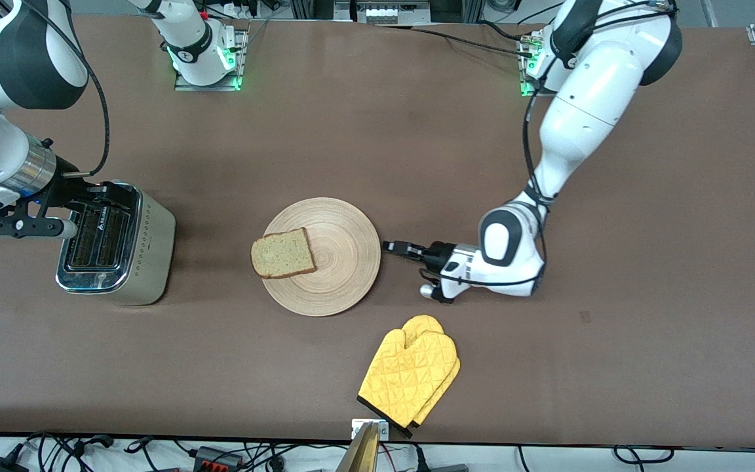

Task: Move plate and put bread in toaster
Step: 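Release the plate and withdraw the left gripper while the right gripper approaches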

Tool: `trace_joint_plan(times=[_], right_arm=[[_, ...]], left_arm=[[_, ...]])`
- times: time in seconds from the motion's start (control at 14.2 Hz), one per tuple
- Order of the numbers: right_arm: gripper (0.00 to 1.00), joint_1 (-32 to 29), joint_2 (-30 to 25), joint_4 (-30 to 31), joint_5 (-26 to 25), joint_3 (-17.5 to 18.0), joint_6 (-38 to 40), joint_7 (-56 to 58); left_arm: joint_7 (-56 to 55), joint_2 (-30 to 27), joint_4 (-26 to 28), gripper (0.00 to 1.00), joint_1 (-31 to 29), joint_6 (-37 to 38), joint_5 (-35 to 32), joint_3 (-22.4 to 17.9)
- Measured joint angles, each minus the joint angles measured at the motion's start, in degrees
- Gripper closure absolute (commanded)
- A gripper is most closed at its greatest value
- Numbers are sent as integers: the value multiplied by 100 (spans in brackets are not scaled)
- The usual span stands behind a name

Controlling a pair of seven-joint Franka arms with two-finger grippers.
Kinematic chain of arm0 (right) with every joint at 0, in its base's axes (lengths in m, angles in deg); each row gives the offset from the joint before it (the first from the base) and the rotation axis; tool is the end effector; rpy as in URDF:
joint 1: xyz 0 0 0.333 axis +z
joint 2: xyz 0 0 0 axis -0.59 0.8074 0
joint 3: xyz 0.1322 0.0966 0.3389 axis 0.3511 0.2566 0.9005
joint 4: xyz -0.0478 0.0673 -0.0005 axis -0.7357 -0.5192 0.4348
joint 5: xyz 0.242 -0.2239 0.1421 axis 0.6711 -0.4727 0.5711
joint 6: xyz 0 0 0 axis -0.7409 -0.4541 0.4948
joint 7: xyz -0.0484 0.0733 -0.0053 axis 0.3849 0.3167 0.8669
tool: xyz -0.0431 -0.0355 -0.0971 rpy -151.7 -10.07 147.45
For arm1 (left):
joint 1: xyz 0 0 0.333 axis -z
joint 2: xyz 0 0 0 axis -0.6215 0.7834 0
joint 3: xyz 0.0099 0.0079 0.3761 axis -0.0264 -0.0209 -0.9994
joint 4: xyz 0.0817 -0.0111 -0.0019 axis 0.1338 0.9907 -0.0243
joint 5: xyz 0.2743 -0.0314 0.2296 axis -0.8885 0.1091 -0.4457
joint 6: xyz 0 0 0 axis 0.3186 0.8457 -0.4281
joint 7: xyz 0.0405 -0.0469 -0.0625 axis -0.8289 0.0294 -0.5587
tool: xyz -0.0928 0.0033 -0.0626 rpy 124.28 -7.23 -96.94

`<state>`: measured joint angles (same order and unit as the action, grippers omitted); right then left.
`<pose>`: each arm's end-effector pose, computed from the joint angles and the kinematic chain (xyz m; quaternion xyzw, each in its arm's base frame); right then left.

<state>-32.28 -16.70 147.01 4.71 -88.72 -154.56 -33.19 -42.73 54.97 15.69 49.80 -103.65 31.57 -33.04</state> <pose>0.5795 0.0427 0.5638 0.9995 -0.0119 -0.0288 0.0051 0.6642 -0.3169 0.1916 0.8485 -0.0687 -0.1625 0.4989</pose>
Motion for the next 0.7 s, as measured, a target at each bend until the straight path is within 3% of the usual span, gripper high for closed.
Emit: trace_joint_plan(times=[0.21,0.42,0.56,0.7], right_arm=[[0,13,155,8,52,23,-35,0],[19,64,394,13,392,47,-165,-4],[20,107,601,18,713,59,-267,-5],[21,202,822,20,851,71,-362,-5]], left_arm=[[6,-39,-49,58,-521,647,-752,-1],[2,-221,-100,56,-958,1279,-1564,-6],[5,-430,-169,55,-1286,1785,-2260,-5],[3,-737,-346,48,-1595,2427,-3007,-7]])
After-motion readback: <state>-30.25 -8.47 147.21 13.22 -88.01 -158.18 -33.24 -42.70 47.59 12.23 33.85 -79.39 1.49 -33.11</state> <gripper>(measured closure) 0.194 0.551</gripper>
